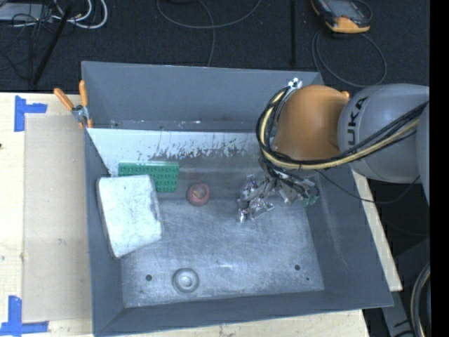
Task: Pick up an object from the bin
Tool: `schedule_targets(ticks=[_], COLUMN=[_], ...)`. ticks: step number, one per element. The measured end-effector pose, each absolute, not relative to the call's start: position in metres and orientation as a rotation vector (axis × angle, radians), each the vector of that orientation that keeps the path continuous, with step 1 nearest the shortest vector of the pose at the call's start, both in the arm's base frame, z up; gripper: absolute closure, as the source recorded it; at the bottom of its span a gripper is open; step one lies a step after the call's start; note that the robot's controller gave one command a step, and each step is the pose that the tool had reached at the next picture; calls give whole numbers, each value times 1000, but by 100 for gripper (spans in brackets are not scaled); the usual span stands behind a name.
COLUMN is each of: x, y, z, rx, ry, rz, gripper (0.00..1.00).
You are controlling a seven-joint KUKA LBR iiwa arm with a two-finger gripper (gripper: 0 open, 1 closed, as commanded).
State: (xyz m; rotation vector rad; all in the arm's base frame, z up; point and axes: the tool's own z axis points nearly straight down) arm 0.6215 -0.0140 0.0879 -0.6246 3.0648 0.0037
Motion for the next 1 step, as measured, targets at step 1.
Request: schedule_targets(ticks=[1], x=[623], y=[-17], z=[269], rx=[-694], ry=[3053], rz=[-3], gripper=[100])
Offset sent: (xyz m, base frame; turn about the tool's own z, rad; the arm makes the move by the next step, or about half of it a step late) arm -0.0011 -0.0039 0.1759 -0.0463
